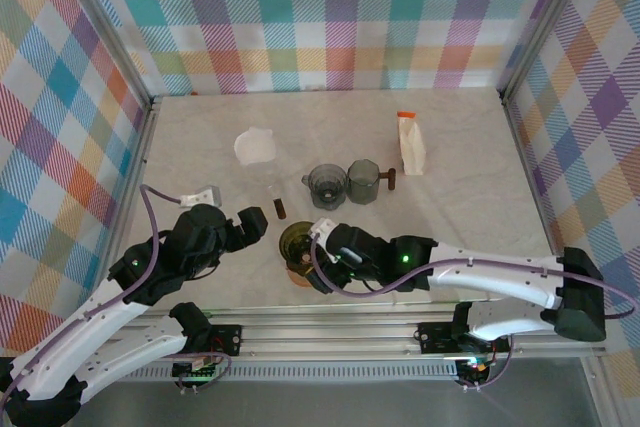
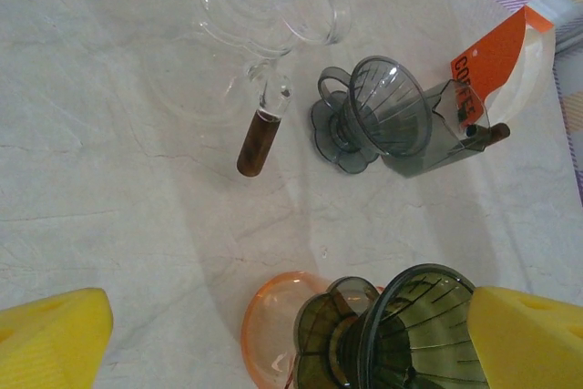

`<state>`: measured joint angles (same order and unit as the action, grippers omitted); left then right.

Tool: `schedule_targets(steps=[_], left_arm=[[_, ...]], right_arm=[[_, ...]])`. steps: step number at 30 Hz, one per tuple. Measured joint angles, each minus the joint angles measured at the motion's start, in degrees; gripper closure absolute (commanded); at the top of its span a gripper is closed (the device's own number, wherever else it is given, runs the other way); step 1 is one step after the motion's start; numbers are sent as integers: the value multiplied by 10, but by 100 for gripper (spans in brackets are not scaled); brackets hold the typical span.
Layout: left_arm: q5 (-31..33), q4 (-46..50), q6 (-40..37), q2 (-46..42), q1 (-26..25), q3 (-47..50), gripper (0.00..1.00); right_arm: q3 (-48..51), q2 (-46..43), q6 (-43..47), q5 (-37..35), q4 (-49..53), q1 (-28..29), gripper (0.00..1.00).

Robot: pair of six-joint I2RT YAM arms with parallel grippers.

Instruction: Place the coffee filter in the dripper

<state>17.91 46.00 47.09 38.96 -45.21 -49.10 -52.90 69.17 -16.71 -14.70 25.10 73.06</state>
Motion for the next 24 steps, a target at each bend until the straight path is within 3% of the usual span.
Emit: schedule_targets(steps=[3, 8, 11, 15, 20, 24], left_arm=[[-3, -3, 0, 3, 0, 7, 0], [-5, -14, 0, 3, 0, 26, 0], [-5, -18, 0, 3, 0, 42, 0], [-9, -27, 6, 1, 0, 68, 0], [-24, -32, 11, -1, 0, 89, 0], [-33, -49, 10, -1, 0, 89, 0]], right_arm=[[7, -29, -4, -10, -2, 0, 17], [17, -91, -10, -54, 5, -8, 18], [21, -123, -19, -69, 10, -52, 21], [32, -155, -32, -71, 17, -174, 30], [32, -141, -32, -22, 20, -353, 51], [13, -72, -27, 27, 20, -471, 54]])
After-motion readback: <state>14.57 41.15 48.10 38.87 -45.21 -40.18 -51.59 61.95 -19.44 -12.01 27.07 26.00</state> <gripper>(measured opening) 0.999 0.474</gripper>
